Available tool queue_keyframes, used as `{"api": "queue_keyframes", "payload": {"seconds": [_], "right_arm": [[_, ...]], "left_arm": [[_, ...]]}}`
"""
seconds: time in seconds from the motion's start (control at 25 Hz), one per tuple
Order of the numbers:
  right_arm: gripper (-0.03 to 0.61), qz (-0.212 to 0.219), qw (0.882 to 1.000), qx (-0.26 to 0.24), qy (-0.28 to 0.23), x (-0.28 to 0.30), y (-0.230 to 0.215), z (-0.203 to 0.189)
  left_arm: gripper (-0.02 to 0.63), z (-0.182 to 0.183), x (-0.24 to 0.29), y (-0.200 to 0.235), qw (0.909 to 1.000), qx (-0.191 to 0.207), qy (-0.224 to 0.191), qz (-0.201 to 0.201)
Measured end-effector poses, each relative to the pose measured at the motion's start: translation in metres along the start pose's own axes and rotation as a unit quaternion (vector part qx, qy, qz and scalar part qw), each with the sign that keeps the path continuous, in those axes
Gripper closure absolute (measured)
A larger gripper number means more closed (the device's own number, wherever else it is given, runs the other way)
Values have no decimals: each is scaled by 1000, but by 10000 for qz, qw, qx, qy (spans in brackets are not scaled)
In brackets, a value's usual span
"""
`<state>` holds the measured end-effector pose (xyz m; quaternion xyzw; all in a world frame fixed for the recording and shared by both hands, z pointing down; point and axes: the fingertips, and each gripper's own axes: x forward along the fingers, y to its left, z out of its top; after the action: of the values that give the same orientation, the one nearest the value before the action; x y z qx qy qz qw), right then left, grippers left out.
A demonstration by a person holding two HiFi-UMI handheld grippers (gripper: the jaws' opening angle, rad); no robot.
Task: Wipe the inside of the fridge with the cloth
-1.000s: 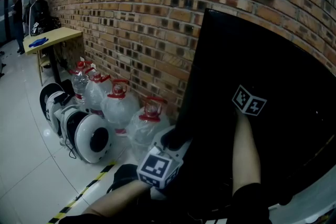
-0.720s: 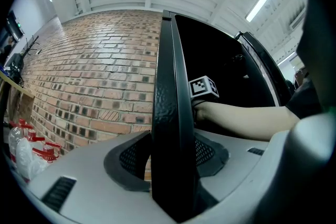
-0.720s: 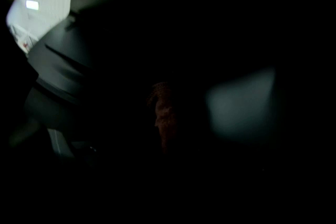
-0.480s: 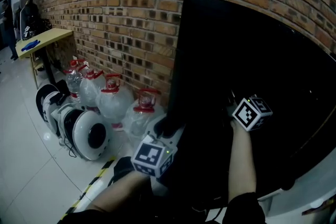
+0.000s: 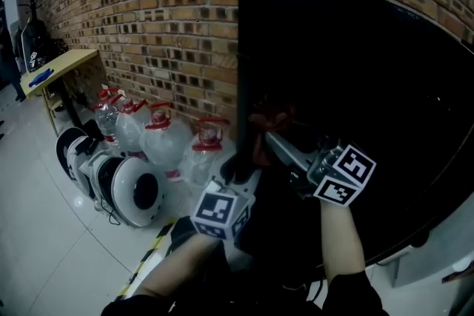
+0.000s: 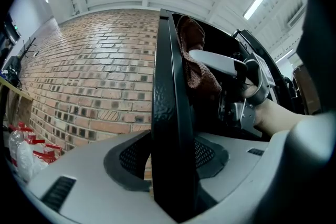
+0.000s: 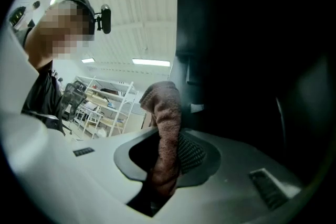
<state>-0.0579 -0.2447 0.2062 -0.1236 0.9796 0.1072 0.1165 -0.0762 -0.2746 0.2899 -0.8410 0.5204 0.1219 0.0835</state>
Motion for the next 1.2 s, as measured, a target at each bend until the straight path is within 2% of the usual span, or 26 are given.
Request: {"api": "queue_keyframes", "payload": {"seconds": [0.08, 0.28, 0.44, 0.76, 0.92, 1.2], "right_arm": [[494, -67, 10000, -24, -19, -2, -7, -2], [494, -759, 9969, -216, -4, -8, -51, -14], [494, -1092, 9936, -277, -43, -8, -78, -16], [494, -1809, 9831, -239, 148, -16, -137, -29], [494, -1846, 9827, 108, 100, -16, -167, -31], [494, -2195, 9747, 162, 390, -21, -212, -42]], "left_arm": [[417, -1, 0, -2, 10000, 41, -17, -39], [419, 0, -1, 0, 10000, 3, -63, 4], [419, 0, -1, 2, 10000, -26, -30, -29], [419, -5, 1, 0, 10000, -26, -2, -44], [419, -4, 1, 1, 10000, -34, -2, -54], [419, -3, -1, 0, 10000, -65, -19, -50]]}}
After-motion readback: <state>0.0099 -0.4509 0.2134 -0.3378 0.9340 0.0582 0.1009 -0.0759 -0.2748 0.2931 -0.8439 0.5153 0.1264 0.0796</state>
